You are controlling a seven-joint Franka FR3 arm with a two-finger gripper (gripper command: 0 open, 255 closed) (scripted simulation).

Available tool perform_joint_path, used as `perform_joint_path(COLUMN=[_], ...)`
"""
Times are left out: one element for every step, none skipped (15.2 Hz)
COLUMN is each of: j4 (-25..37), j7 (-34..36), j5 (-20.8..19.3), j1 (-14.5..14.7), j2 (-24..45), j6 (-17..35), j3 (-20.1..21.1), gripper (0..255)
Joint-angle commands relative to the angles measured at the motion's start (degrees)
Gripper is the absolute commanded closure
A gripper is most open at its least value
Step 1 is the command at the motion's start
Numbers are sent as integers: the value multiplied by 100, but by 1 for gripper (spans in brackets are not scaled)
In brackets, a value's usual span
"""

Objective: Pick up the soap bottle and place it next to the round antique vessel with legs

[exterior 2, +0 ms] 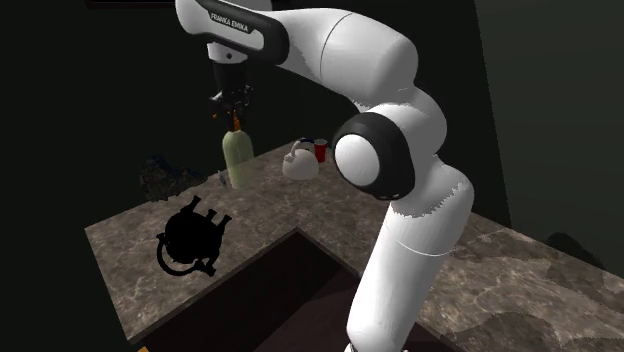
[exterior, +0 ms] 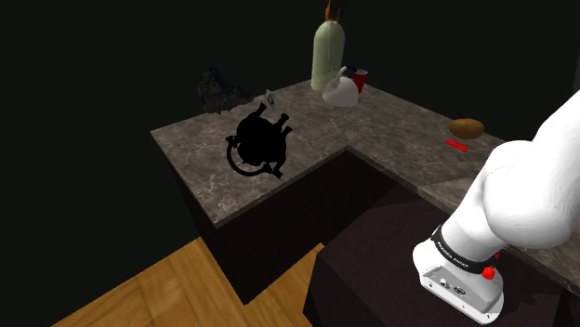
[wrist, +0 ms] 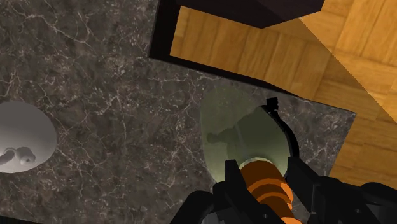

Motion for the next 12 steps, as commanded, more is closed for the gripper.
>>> perform_joint_path(j4=[-15,9,41,81,129,185,249,322,404,496,596,707], j7=[301,437,572,706,838,969,1098,1226,1353,1479,1604,1727], j5=[-1,6,13,21,28,36,42,49,54,59,62,64], j1=[127,188,249,308,368,429,487,548,610,672,733,795], j2=[-1,31,70,115,166,224,288,359,436,519,609,706], j6=[23,31,38,43,47,49,48,46,41,34,24,10], j3=[165,240,313,387,459,528,598,665,729,792,855,916], gripper=[255,255,255,255,255,255,255,255,255,255,255,255])
